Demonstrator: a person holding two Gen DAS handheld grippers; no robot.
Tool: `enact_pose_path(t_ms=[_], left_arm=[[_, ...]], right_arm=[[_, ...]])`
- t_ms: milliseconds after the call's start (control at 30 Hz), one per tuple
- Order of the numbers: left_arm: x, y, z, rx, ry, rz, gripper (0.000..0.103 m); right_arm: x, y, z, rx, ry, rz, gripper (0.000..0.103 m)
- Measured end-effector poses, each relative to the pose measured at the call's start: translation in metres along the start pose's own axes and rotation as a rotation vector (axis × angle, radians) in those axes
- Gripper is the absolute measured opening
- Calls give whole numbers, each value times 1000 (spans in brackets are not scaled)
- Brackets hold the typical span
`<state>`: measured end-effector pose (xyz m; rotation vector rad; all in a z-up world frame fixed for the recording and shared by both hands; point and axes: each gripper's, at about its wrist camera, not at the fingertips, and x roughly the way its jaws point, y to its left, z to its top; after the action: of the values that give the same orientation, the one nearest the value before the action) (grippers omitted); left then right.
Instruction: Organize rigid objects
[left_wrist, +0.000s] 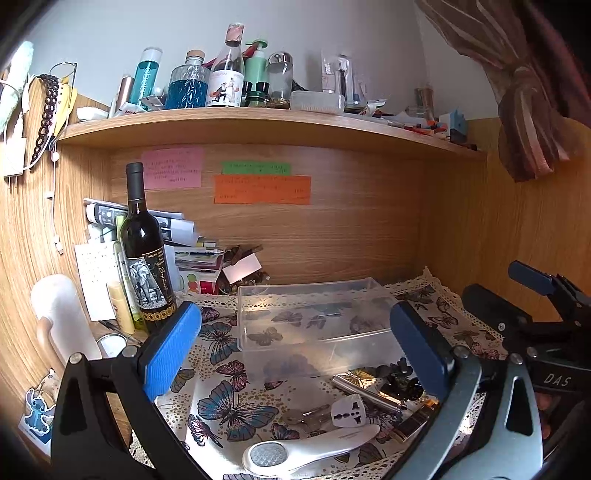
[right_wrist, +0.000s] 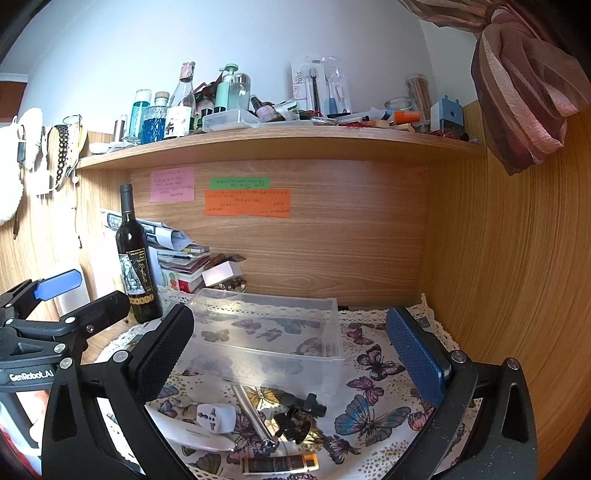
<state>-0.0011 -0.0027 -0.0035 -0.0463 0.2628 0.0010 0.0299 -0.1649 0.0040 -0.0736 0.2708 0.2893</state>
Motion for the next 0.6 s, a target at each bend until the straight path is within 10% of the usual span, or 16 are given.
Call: enact_pose_path(t_ms=[600], left_arm=[[-5, 0, 2, -11, -10, -13, 103]], right_arm=[[-6, 2, 3, 8, -11, 13, 103]])
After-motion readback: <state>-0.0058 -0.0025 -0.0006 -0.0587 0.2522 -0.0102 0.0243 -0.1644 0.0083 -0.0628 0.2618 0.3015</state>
